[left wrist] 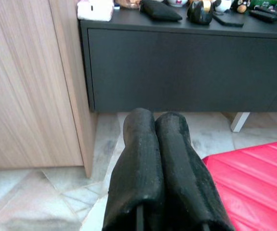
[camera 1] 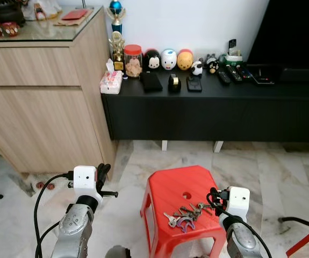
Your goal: Hang keys on a hook
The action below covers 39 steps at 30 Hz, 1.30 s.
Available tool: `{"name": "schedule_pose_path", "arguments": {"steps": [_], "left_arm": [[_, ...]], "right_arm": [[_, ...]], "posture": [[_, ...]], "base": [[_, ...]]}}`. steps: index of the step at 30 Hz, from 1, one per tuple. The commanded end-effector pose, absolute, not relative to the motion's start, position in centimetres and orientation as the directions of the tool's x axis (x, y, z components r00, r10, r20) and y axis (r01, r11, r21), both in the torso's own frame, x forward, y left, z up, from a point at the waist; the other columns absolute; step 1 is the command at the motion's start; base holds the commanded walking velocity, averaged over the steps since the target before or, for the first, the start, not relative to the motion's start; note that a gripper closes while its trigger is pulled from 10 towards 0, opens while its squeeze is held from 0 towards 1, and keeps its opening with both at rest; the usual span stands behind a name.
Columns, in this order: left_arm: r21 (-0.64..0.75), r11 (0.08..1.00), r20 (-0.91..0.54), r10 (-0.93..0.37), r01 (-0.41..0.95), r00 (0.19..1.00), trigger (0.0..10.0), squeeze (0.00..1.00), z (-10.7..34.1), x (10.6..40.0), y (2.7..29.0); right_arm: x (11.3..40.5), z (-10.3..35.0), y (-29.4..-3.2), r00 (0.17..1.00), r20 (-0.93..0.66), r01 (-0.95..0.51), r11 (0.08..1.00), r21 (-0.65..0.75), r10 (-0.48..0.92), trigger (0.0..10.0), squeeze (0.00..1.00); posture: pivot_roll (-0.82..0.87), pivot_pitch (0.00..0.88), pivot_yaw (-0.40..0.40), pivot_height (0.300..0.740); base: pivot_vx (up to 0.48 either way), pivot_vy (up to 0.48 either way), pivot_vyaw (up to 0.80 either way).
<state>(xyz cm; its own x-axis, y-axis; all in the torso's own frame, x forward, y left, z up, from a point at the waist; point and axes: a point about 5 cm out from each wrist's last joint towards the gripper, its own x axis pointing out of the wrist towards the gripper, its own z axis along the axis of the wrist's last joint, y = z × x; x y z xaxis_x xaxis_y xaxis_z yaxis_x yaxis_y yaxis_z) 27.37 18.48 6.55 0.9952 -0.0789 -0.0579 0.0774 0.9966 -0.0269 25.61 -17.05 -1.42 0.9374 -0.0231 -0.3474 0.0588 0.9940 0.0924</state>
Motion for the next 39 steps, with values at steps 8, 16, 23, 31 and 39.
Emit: {"name": "schedule_pose_path", "arguments": {"steps": [8, 16, 23, 31, 39], "left_arm": [[-0.027, 0.996, -0.060, -0.083, 0.081, 0.995, 10.0, 0.00, 6.67, 27.52, 18.43], [-0.027, 0.996, -0.062, -0.088, 0.087, 0.994, 10.0, 0.00, 6.67, 27.54, 18.35], [-0.025, 0.996, -0.064, -0.085, 0.083, 0.994, 10.0, 0.00, 6.61, 27.57, 18.42], [-0.027, 0.995, -0.059, -0.095, 0.093, 0.994, 10.0, 0.00, 6.70, 27.63, 18.33], [-0.032, 0.994, -0.049, -0.103, 0.102, 0.993, 10.0, 0.00, 6.82, 27.60, 18.13]], "right_arm": [[25.56, -1.65, -16.89, 0.929, -0.369, 0.042, 0.996, 0.079, -0.010, 10.0, 0.00], [25.53, -1.60, -16.71, 0.932, -0.361, 0.018, 0.997, 0.069, 0.008, 10.0, 0.00], [25.44, -1.82, -16.74, 0.926, -0.377, 0.040, 0.996, 0.081, -0.006, 10.0, 0.00], [25.49, -1.86, -16.94, 0.924, -0.381, 0.059, 0.995, 0.083, -0.023, 10.0, 0.00], [25.47, -1.88, -16.94, 0.924, -0.381, 0.042, 0.998, 0.053, -0.018, 10.0, 0.00]], "posture": [[0.15, 0.008, -0.040, 0.632], [0.15, 0.008, -0.040, 0.632], [0.15, 0.008, -0.040, 0.632], [0.15, 0.009, -0.039, 0.632], [0.15, 0.011, -0.042, 0.632]], "base": [[0.000, 0.000, 0.00], [0.000, 0.000, 0.34], [0.000, 0.000, 0.24], [0.000, 0.000, 0.00], [0.000, 0.000, 0.06]]}}
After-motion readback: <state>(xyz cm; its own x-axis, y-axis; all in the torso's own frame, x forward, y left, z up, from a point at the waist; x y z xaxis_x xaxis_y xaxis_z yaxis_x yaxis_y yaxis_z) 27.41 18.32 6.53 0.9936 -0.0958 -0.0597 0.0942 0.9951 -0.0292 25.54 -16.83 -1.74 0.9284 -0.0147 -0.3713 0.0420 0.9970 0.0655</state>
